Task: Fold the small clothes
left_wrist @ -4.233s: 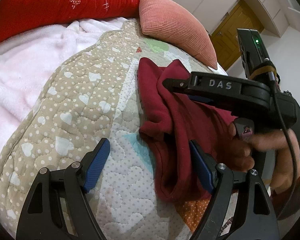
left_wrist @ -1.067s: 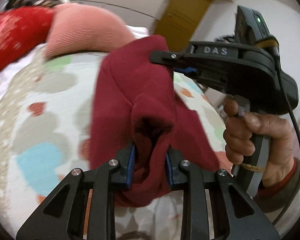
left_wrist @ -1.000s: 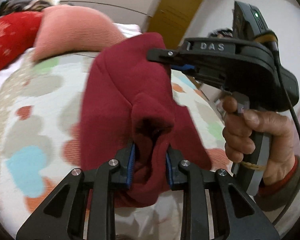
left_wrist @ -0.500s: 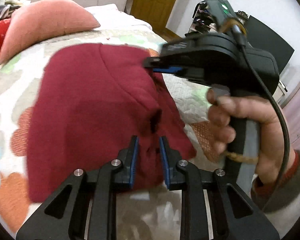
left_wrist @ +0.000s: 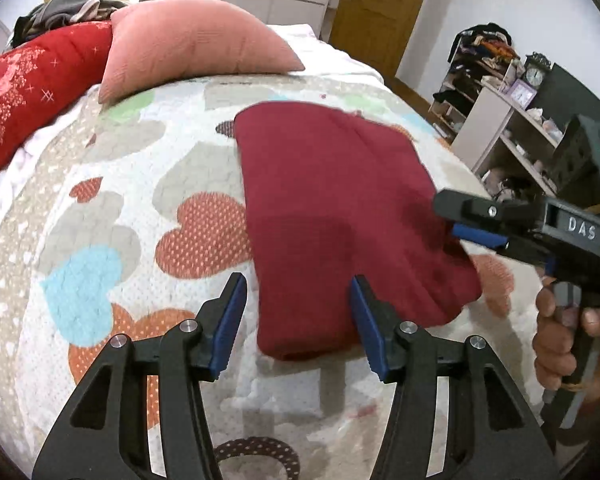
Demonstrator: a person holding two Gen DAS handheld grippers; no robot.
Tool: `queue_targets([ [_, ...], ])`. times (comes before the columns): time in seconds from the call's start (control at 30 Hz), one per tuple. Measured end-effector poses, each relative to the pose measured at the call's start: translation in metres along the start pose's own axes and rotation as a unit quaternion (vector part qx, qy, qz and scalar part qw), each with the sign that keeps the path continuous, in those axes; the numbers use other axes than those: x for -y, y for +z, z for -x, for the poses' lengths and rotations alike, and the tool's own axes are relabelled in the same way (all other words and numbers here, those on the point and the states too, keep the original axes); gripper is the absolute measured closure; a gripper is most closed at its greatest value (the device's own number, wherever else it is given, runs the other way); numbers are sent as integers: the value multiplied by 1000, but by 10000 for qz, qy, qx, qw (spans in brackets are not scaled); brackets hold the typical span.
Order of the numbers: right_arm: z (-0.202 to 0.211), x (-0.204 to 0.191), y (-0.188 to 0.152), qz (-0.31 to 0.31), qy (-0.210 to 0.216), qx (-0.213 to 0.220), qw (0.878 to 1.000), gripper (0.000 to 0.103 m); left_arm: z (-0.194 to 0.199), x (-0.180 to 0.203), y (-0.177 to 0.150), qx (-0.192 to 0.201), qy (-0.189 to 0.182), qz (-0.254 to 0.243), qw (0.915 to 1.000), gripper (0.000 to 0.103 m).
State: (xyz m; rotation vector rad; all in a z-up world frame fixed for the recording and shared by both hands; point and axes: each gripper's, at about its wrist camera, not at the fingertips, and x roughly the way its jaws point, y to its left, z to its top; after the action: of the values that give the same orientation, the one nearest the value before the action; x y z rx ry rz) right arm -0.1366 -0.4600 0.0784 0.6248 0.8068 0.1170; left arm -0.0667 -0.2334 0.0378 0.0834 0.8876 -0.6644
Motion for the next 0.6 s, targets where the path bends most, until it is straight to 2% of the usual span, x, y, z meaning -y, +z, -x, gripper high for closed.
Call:
queue_targets([
  [0.1, 2, -6, -5, 82, -231, 49, 9997, 39, 3, 1, -8, 40, 90, -121, 9999, 50],
  [0.2, 12, -10, -14, 134, -120, 106, 9998, 39, -7, 3, -7, -10, 85, -132, 9999, 50],
  [0.33, -5, 4, -15, -78, -474, -55, 9988, 39, -8, 4, -10, -84, -27, 16, 10000, 50],
  [0.37, -11, 9, -13, -189, -408, -82, 9990, 39, -8, 4, -11, -100, -34, 38, 9999, 50],
  [0.43, -23, 17, -8, -386, -98, -62, 9992, 52, -9, 5, -10, -144, -16, 53, 9999, 50],
  [0.47, -29, 19, -6, -405, -29, -47, 9992, 71, -8, 7, -9, -164, 2, 47, 9999, 50],
  [0.5, -33, 21, -4, -403, -135, -44, 9991, 77, -6, 9, -8, -187, 11, 31, 9998, 50],
  [0.6, -22, 14, 1, -132, -233, 117, 9996, 83, 8, 16, -3, -72, -28, -96, 9999, 50],
])
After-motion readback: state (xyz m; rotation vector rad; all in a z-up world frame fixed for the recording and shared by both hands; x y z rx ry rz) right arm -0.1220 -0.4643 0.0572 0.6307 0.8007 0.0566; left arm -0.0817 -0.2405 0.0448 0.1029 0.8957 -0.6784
